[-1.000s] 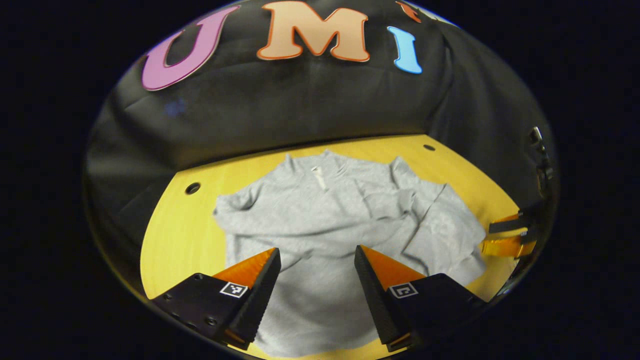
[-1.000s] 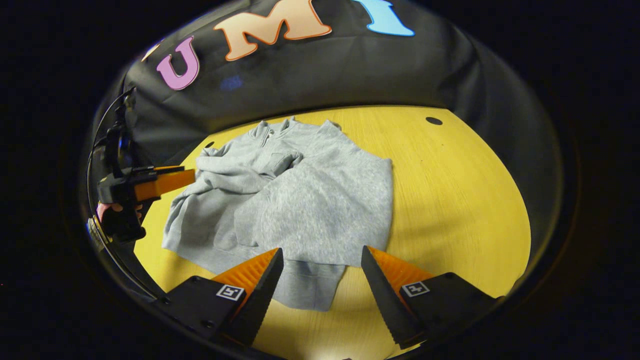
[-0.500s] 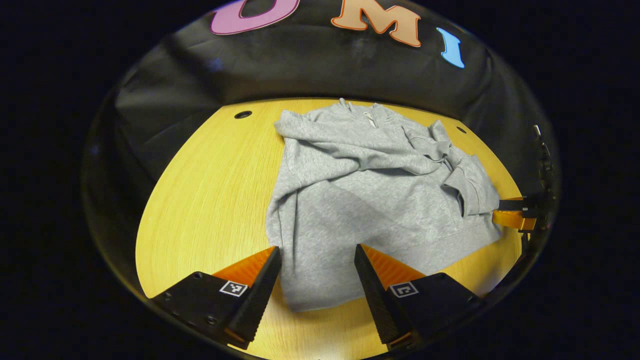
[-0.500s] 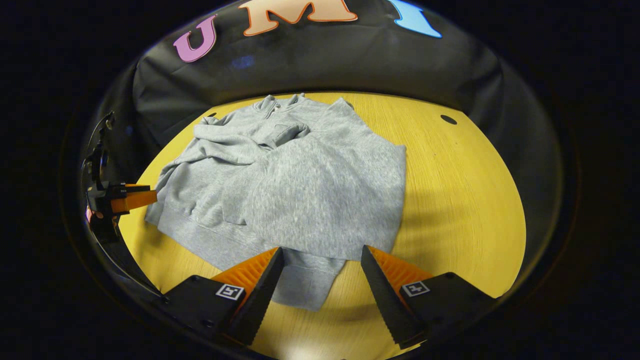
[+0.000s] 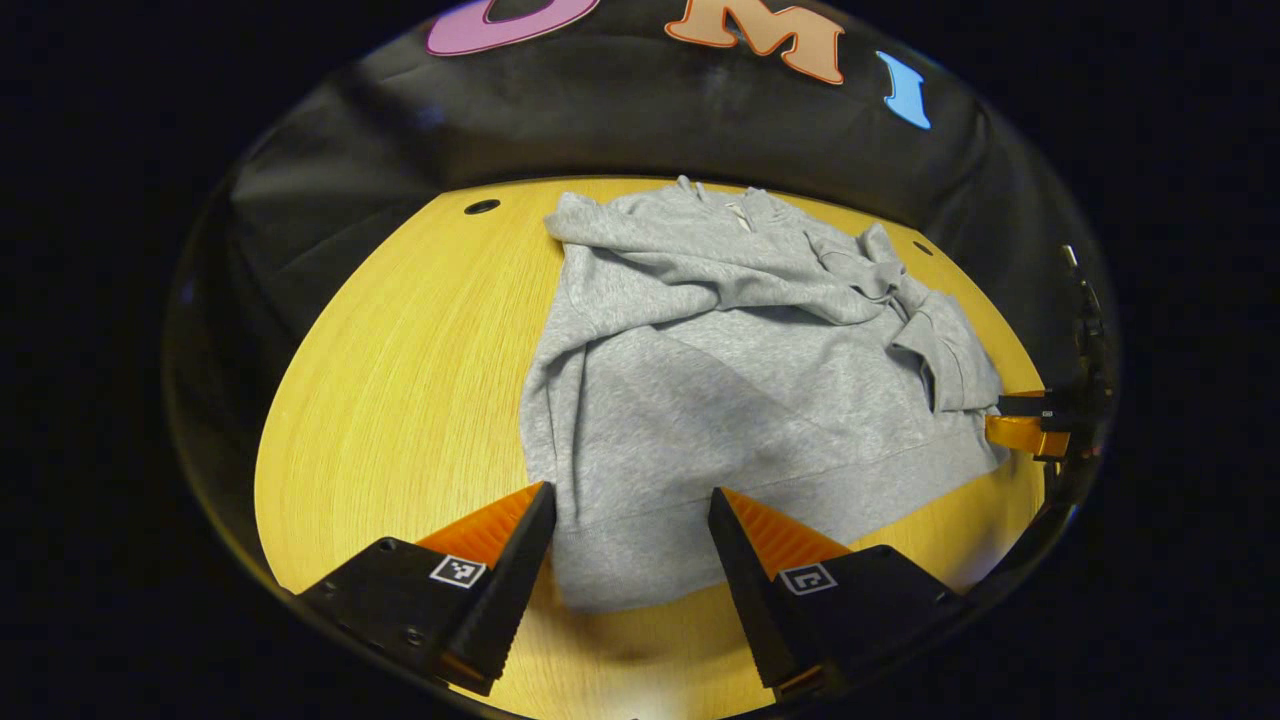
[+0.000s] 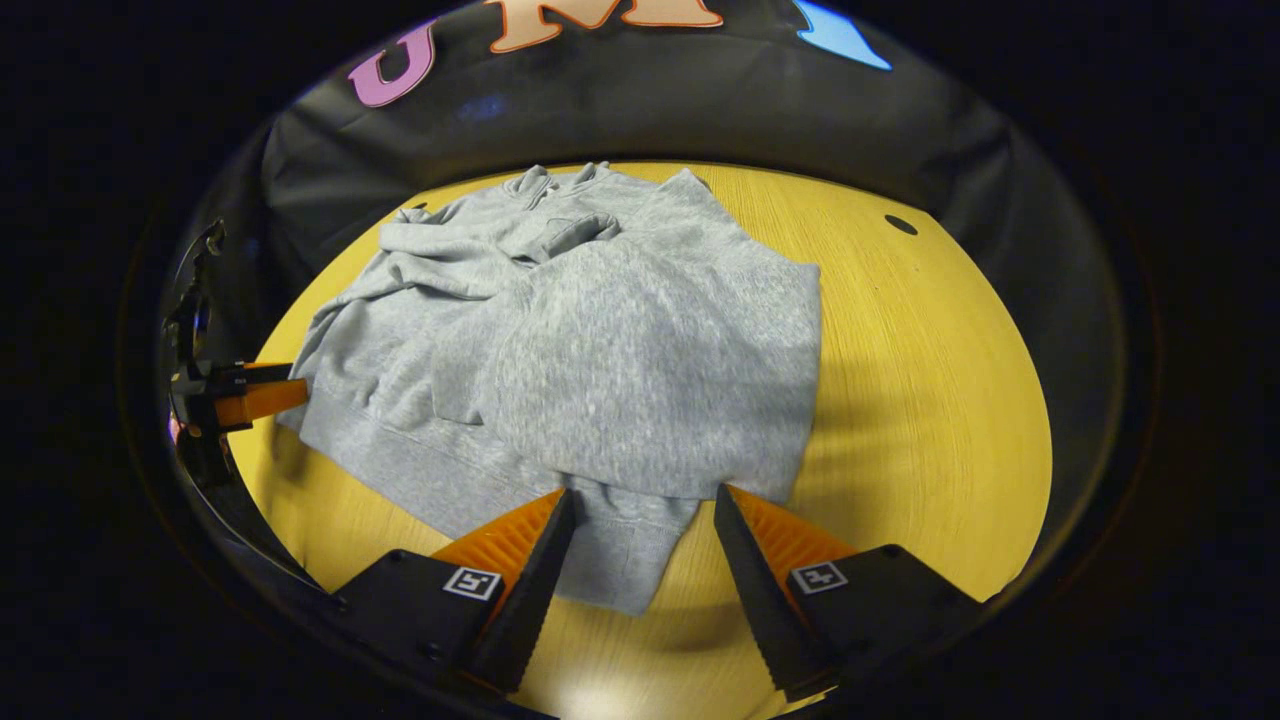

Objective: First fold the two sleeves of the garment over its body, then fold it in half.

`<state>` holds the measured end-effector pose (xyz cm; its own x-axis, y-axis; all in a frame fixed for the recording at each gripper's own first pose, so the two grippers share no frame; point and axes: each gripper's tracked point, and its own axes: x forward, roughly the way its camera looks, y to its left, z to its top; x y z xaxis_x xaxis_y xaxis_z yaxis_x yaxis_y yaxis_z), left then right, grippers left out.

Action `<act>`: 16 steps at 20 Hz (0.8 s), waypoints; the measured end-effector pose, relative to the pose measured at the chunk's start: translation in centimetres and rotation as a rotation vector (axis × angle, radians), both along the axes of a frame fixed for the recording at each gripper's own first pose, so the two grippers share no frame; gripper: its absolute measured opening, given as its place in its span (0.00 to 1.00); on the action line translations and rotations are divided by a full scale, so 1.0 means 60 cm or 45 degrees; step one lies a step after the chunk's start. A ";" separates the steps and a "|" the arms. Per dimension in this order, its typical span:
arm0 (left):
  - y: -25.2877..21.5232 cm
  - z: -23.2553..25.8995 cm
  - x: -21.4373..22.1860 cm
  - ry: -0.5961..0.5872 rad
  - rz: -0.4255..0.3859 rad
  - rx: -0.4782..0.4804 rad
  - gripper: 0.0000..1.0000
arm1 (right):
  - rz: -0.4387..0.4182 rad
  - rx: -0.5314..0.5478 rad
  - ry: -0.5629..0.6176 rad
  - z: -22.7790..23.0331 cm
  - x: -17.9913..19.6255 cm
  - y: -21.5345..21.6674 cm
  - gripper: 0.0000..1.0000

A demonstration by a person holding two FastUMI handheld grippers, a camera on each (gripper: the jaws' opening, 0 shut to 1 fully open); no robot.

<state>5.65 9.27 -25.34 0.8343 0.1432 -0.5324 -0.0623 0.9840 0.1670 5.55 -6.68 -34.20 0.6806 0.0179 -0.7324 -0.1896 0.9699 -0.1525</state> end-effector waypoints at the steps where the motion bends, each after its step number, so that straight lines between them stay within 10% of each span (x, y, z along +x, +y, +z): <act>1: 0.001 -0.001 0.001 -0.004 0.003 0.008 0.90 | 0.002 0.002 0.000 -0.003 -0.001 0.004 0.83; 7: -0.004 -0.005 0.010 -0.021 -0.033 0.033 0.88 | 0.013 0.027 0.022 -0.004 -0.003 0.018 0.58; 12: -0.033 -0.004 0.019 0.013 -0.149 0.008 0.41 | 0.025 0.045 0.032 -0.010 -0.002 0.035 0.15; 16: -0.043 -0.004 0.027 0.021 -0.130 -0.128 0.05 | 0.010 0.051 0.034 -0.009 -0.002 0.037 0.15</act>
<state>7.27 6.68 -25.61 0.8330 0.0036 -0.5533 0.0406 0.9969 0.0675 5.40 -4.48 -34.75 0.6603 0.0530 -0.7491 -0.2008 0.9736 -0.1082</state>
